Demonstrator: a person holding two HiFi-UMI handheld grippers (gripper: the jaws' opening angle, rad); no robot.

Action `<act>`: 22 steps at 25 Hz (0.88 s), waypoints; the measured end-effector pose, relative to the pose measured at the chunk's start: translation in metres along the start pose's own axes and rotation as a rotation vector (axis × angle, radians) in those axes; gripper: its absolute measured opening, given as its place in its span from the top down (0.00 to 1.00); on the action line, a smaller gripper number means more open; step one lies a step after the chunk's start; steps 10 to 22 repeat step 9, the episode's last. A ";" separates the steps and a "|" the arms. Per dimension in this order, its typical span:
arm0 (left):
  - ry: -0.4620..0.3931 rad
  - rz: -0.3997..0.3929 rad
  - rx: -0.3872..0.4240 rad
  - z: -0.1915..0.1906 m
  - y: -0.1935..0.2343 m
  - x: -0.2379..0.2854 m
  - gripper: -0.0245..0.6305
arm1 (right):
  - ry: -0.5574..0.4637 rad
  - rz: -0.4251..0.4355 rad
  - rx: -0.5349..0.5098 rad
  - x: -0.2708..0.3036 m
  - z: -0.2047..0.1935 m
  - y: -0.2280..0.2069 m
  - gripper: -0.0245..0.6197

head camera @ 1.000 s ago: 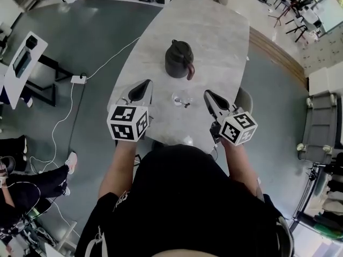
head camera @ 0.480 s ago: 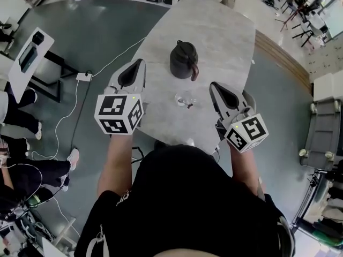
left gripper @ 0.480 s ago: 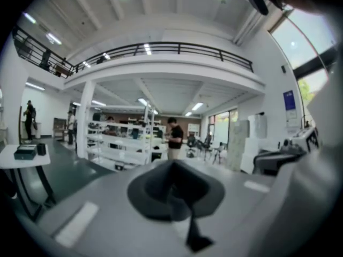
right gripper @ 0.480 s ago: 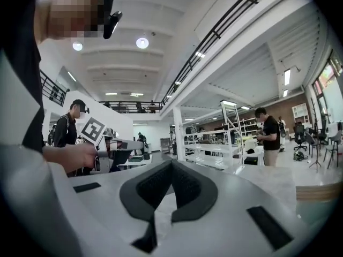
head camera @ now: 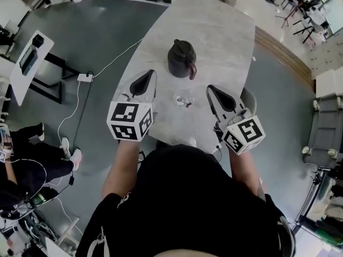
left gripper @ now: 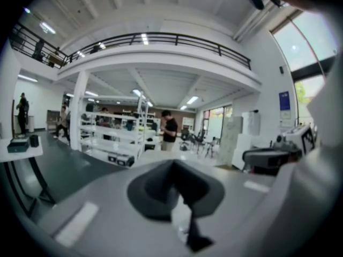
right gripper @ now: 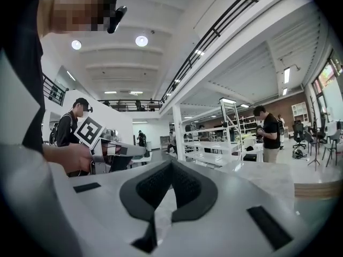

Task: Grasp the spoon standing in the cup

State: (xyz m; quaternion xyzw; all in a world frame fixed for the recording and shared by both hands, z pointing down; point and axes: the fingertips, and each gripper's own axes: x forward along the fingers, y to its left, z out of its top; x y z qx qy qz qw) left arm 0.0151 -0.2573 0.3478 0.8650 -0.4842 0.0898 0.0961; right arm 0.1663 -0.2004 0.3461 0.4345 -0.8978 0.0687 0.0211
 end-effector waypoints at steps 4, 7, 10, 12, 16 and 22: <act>0.019 0.007 -0.013 -0.009 -0.005 0.002 0.95 | -0.003 0.012 -0.005 -0.004 -0.002 -0.004 0.98; 0.021 0.016 -0.018 -0.010 -0.008 0.003 0.95 | -0.005 0.023 0.000 -0.008 -0.002 -0.008 0.98; 0.021 0.020 -0.017 -0.010 -0.011 0.004 0.95 | -0.006 0.029 0.012 -0.012 -0.003 -0.010 0.98; 0.021 0.020 -0.017 -0.010 -0.011 0.004 0.95 | -0.006 0.029 0.012 -0.012 -0.003 -0.010 0.98; 0.021 0.020 -0.017 -0.010 -0.011 0.004 0.95 | -0.006 0.029 0.012 -0.012 -0.003 -0.010 0.98; 0.021 0.020 -0.017 -0.010 -0.011 0.004 0.95 | -0.006 0.029 0.012 -0.012 -0.003 -0.010 0.98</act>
